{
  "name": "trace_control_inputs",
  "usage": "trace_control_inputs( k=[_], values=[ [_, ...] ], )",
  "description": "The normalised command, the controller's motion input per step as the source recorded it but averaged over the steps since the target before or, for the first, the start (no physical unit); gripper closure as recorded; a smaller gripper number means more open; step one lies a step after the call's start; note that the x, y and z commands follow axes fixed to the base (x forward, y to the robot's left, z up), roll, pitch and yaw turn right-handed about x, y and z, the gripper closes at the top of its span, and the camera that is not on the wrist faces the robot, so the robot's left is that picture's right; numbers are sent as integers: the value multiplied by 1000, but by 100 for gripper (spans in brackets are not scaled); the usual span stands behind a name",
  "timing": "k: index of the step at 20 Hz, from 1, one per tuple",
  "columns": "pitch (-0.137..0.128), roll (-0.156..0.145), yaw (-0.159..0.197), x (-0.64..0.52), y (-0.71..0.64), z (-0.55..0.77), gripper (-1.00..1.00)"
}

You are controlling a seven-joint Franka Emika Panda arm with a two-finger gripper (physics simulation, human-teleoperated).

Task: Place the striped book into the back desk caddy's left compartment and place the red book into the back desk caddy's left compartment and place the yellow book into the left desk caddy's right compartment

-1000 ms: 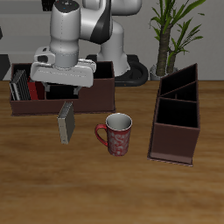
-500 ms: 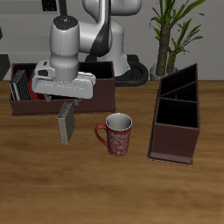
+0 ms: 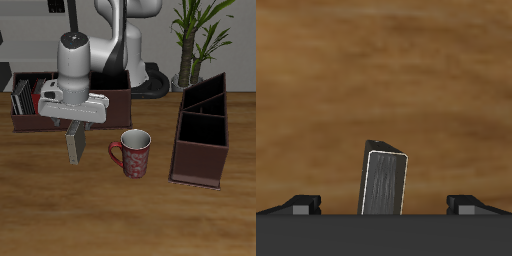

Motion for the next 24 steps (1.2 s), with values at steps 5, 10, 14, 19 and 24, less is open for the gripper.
trace_control_inputs(
  k=[5,10,14,19,24],
  values=[
    [31,0,-1,34,-57,-304,-100],
    [28,17,-25,67,49,-277,-100],
    [18,40,-5,13,38,-213,100],
    [-2,8,-27,5,11,1,100],
    [-15,24,-7,31,108,121,100]
  ],
)
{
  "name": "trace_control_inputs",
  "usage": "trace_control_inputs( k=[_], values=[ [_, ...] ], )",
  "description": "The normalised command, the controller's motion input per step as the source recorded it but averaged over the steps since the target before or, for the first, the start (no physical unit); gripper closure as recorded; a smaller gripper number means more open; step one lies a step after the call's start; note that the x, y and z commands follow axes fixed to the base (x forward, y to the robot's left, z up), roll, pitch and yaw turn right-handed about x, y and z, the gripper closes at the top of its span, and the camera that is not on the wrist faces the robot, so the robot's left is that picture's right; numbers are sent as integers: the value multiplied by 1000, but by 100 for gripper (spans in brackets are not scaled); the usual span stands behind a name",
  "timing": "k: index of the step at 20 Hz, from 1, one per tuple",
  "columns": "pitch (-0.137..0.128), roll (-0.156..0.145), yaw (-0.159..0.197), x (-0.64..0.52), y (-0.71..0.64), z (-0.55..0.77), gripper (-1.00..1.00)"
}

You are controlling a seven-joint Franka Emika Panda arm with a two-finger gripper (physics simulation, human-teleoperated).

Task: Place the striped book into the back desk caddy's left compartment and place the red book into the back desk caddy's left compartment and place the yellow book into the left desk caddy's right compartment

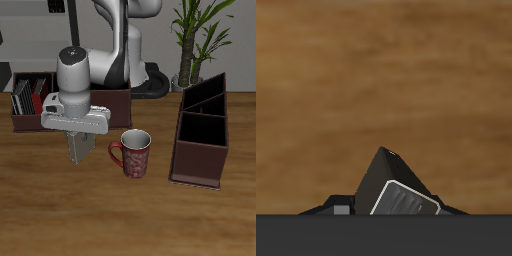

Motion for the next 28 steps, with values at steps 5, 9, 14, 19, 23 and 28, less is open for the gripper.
trace_control_inputs(
  k=[5,9,14,19,23,28],
  values=[
    [-34,62,-71,-77,167,482,100],
    [-81,92,124,-378,396,961,100],
    [-111,62,226,-380,278,833,100],
    [-53,17,153,-262,205,652,100],
    [-50,-55,-19,-13,-47,459,100],
    [-17,-89,-60,72,8,387,100]
  ],
)
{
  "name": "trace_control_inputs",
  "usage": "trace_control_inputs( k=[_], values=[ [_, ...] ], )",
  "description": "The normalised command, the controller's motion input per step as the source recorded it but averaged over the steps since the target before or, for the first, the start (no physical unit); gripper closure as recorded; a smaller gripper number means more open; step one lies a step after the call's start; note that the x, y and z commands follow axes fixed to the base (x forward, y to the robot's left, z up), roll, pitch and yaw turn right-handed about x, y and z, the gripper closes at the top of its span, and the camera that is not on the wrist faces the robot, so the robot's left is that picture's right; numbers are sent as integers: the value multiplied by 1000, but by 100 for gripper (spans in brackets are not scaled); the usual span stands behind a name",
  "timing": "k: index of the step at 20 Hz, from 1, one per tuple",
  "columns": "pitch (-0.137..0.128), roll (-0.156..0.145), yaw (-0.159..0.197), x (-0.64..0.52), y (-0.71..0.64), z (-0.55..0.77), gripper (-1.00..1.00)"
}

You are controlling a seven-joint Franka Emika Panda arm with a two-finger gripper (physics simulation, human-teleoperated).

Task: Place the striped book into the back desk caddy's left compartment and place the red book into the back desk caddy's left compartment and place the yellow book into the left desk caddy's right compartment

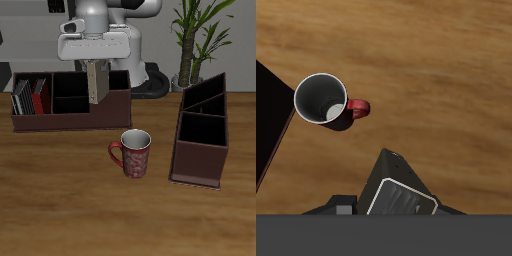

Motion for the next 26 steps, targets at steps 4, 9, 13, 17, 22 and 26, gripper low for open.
trace_control_inputs(
  k=[4,9,13,17,22,26],
  values=[
    [-60,-77,-109,121,328,739,100],
    [-5,64,-20,88,754,318,100],
    [19,89,17,108,748,216,100],
    [11,60,-23,210,663,172,100],
    [-2,-7,-67,338,220,75,100],
    [0,-4,-66,329,216,-6,100]
  ],
)
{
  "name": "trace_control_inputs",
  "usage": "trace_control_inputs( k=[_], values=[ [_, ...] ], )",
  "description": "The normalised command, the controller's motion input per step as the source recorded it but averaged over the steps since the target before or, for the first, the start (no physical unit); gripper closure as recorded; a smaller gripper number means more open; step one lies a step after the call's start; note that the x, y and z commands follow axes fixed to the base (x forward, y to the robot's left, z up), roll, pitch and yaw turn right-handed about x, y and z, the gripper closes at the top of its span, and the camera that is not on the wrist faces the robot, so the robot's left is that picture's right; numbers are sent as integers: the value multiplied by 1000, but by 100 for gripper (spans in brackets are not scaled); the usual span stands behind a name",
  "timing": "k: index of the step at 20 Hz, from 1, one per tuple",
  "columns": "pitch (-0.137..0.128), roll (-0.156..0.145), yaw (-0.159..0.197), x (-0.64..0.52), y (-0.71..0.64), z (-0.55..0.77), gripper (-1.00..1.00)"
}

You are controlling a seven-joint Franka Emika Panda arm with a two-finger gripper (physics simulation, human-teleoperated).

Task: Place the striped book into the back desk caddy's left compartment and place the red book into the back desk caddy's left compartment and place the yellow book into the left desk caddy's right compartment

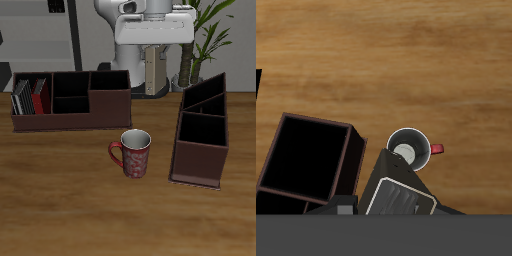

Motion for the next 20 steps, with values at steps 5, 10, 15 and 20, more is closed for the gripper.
trace_control_inputs(
  k=[5,10,15,20],
  values=[
    [7,2,-55,379,271,-50,100],
    [18,23,-26,187,257,-152,100],
    [35,21,-47,153,291,-270,100],
    [30,54,-37,26,416,-192,100]
  ],
)
